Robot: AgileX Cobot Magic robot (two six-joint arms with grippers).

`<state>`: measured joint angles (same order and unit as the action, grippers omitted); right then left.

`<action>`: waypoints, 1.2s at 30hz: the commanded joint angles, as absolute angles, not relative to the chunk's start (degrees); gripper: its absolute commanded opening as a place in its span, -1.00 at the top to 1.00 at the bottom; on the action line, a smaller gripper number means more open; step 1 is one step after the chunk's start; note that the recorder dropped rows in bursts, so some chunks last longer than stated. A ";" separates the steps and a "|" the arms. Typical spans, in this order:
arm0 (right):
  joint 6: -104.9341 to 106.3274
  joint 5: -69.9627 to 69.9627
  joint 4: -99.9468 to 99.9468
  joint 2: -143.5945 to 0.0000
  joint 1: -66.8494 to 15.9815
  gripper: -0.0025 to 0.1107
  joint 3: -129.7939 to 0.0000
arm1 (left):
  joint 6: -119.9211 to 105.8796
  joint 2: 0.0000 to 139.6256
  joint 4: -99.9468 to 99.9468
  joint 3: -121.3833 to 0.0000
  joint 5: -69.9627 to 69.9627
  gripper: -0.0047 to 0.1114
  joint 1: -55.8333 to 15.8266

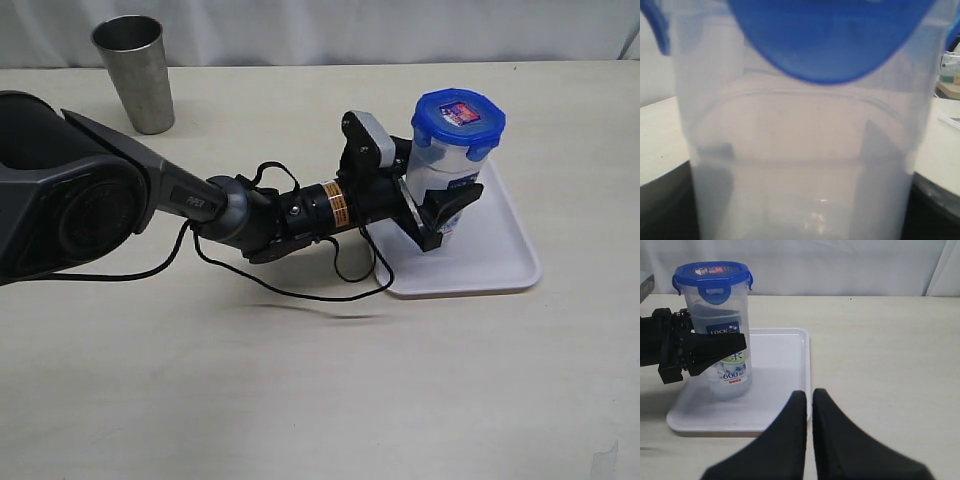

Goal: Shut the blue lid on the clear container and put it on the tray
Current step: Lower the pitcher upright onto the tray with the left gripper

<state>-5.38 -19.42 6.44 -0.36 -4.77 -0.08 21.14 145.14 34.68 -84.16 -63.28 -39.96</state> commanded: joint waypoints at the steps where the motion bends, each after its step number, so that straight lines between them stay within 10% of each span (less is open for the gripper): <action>1: -5.14 -19.62 6.90 0.00 -4.52 0.88 0.00 | 20.64 144.63 33.34 -84.75 -64.24 -0.46 -39.86; 20: -5.14 -19.62 6.90 0.00 -4.52 0.88 0.00 | 21.37 144.63 33.93 -84.75 -60.74 -0.48 -39.06; 36: -5.14 -19.62 6.90 0.00 -4.52 0.88 0.00 | 21.51 144.63 40.22 -84.75 -58.55 -0.87 -37.66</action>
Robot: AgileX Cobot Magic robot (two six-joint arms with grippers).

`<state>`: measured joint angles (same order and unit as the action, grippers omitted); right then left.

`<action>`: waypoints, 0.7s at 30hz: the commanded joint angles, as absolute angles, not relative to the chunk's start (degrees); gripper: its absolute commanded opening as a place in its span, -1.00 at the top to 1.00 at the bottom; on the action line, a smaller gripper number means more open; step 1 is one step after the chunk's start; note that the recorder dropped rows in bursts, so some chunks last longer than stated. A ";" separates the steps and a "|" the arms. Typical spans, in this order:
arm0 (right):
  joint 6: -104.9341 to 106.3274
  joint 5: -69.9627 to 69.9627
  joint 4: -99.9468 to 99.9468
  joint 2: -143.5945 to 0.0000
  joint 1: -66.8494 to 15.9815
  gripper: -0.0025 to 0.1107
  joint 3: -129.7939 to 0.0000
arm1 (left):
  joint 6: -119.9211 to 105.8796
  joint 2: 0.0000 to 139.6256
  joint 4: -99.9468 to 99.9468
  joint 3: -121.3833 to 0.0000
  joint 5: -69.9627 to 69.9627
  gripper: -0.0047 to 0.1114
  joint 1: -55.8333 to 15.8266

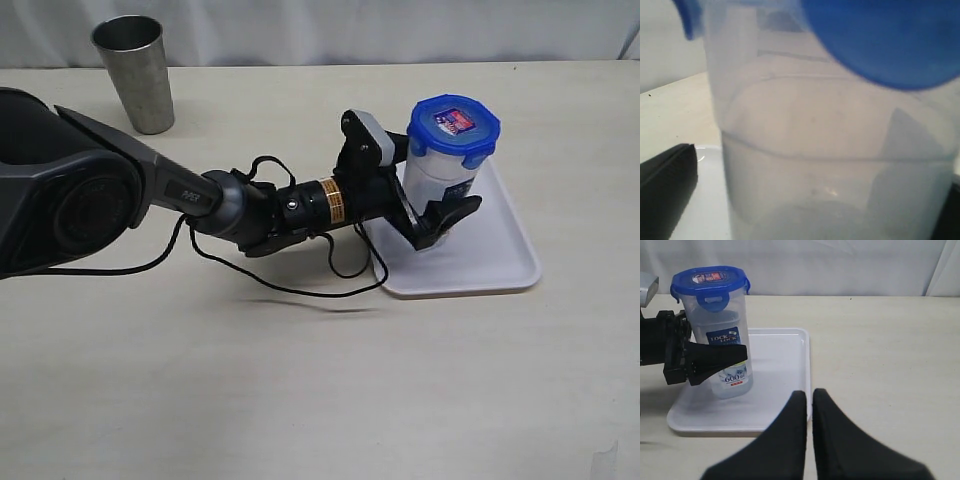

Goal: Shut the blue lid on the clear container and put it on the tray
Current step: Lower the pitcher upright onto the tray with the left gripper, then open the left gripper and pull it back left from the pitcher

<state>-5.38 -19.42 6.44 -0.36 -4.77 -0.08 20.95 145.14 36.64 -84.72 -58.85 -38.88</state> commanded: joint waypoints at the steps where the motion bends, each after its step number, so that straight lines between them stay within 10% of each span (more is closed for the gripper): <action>1: -5.14 -19.62 6.90 0.00 -4.52 0.88 0.00 | 22.60 144.63 41.95 -84.75 -58.83 -0.87 -37.34; 21: -5.14 -19.62 6.90 0.00 -4.52 0.88 0.00 | 31.20 144.63 60.98 -84.75 -62.47 -0.87 -30.68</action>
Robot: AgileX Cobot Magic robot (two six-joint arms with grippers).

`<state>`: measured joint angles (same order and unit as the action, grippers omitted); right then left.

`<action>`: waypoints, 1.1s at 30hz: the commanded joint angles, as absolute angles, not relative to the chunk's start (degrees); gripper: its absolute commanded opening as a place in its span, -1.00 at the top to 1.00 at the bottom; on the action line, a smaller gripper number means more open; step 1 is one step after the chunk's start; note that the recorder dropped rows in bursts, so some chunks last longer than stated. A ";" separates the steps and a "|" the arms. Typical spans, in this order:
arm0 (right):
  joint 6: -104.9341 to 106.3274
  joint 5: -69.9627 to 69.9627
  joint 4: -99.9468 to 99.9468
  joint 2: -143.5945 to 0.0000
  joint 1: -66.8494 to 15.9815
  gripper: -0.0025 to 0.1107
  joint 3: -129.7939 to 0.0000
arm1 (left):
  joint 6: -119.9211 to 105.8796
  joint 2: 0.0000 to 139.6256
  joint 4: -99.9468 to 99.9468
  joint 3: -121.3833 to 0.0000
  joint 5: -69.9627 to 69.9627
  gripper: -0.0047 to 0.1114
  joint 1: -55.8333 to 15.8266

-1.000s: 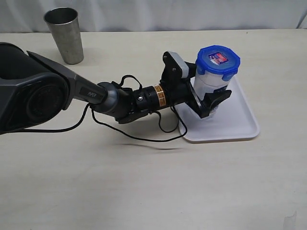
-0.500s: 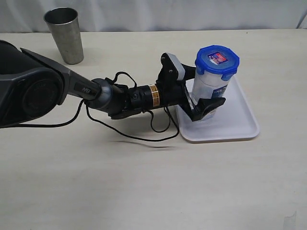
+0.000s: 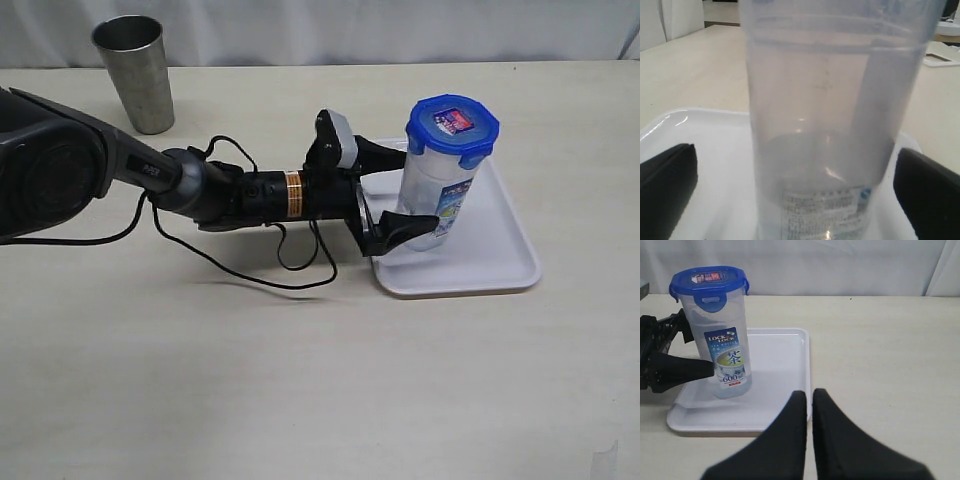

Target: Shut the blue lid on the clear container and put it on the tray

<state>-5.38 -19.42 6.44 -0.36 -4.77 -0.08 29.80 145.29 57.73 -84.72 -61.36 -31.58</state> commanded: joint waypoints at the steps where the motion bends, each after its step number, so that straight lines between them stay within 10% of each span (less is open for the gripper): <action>1: -5.14 -19.62 6.90 0.00 -4.52 0.88 0.00 | 31.87 144.63 61.11 -84.75 -62.79 -0.87 -30.56; 33: -5.14 -19.62 6.90 0.00 -4.52 0.88 0.00 | 50.55 135.07 84.24 -84.75 -58.69 -0.87 -20.61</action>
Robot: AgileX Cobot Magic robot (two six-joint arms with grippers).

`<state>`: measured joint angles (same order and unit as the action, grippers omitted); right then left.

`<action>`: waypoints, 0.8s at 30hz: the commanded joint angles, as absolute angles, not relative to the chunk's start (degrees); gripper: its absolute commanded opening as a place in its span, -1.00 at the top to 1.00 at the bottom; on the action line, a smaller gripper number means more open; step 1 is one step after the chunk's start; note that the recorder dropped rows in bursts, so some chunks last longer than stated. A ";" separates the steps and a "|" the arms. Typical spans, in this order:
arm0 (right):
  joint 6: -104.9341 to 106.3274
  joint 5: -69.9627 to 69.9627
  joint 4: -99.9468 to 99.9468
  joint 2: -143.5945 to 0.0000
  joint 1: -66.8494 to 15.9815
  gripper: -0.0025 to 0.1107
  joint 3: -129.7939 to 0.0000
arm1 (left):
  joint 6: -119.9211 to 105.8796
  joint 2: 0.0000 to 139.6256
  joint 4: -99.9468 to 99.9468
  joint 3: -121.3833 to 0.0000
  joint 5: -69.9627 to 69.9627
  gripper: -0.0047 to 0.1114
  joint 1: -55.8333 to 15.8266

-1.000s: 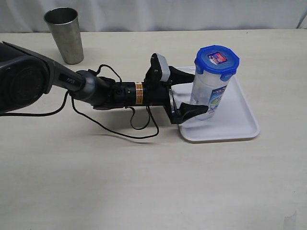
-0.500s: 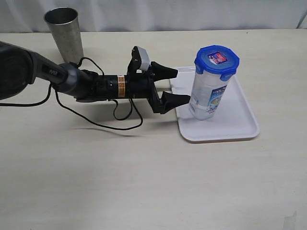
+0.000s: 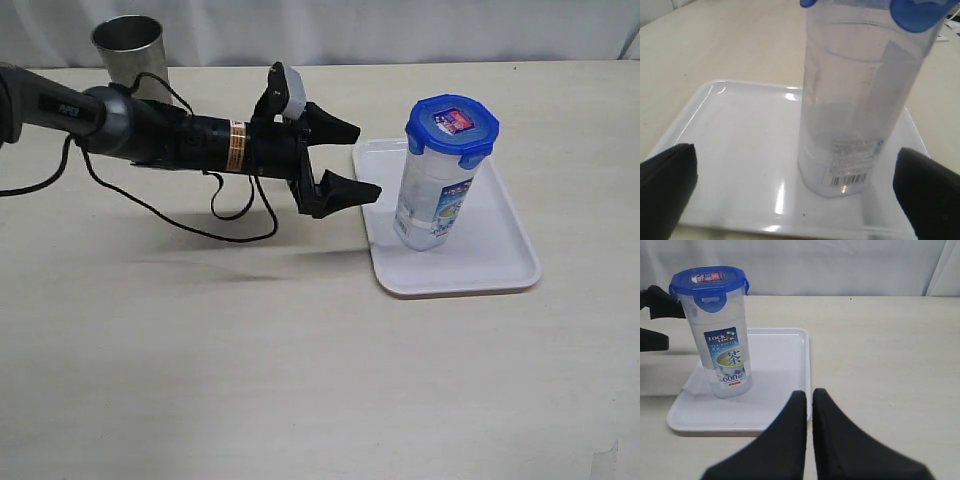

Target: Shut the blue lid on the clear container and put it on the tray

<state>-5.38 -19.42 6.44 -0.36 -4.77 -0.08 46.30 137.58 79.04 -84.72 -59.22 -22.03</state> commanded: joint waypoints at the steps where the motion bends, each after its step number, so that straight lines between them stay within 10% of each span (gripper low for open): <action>1: -5.14 -19.62 6.90 0.00 -4.52 0.88 0.00 | 51.31 134.81 85.22 -84.75 -58.69 -0.87 -20.13; 17: -5.14 -19.62 6.90 0.00 -4.52 0.88 0.00 | 82.10 117.41 99.95 -82.00 -53.19 -0.87 -15.73; 24: -5.14 -19.62 6.90 0.00 -4.52 0.88 0.00 | 82.20 101.99 99.95 -67.47 -20.15 -0.87 -15.73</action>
